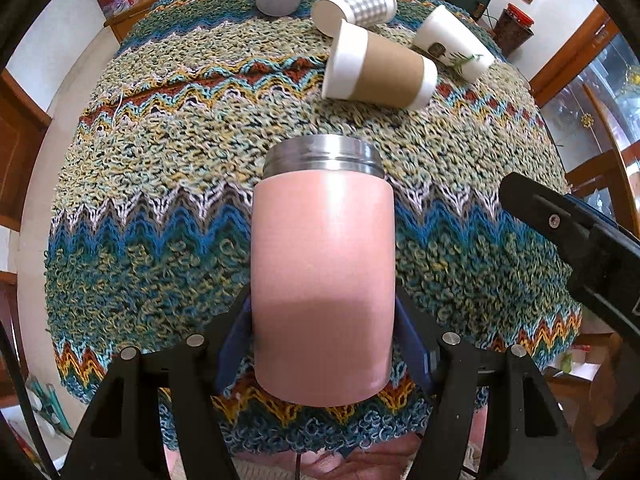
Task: Flip cup upright
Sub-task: 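Lift the pink tumbler with the left gripper while the right gripper approaches it, then grasp the tumbler body with the right gripper while the left gripper holds it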
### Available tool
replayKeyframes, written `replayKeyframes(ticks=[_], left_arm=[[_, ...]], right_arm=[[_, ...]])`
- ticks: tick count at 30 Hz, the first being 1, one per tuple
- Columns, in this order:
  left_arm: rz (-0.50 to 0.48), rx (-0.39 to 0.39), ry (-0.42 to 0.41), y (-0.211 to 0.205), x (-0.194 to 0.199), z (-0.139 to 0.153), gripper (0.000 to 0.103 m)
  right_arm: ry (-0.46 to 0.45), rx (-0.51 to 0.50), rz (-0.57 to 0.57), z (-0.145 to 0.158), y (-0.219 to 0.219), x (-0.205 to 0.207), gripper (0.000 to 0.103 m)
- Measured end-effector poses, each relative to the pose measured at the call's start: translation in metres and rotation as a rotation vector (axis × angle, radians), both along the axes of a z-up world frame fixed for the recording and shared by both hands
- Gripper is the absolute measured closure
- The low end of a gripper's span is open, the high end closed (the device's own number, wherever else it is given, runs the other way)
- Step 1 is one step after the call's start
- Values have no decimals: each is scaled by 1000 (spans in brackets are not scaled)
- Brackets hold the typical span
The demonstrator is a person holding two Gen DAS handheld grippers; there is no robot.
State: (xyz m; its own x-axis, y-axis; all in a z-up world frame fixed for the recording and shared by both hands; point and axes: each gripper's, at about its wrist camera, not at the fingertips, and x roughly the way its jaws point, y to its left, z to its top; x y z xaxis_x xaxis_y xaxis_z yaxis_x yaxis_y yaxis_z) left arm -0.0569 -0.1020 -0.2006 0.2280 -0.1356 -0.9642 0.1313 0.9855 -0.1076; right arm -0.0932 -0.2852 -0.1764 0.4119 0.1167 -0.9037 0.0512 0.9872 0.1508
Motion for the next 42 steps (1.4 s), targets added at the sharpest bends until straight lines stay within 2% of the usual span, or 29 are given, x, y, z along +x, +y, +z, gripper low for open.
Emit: replayKeyframes(ticks=[6, 9, 16, 23, 37, 41, 42], left_arm=[[-13, 7, -10, -29, -37, -17, 33], [-18, 15, -14, -50, -59, -35, 33], [-21, 10, 4, -75, -70, -66, 33], [-19, 10, 12, -85, -64, -88, 33], [-28, 24, 25, -72, -46, -71, 32], [-43, 13, -2, -72, -47, -59, 16], [-43, 8, -8, -71, -47, -56, 15]], right_arm=[[9, 16, 1, -6, -2, -12, 21], [12, 15, 0, -9, -3, -16, 21], [21, 26, 0, -13, -4, -20, 21], [28, 30, 8, -19, -3, -22, 21], [50, 73, 28, -27, -1, -19, 21], [74, 130, 44, -32, -1, -14, 21], [80, 143, 47, -34, -1, -13, 21]])
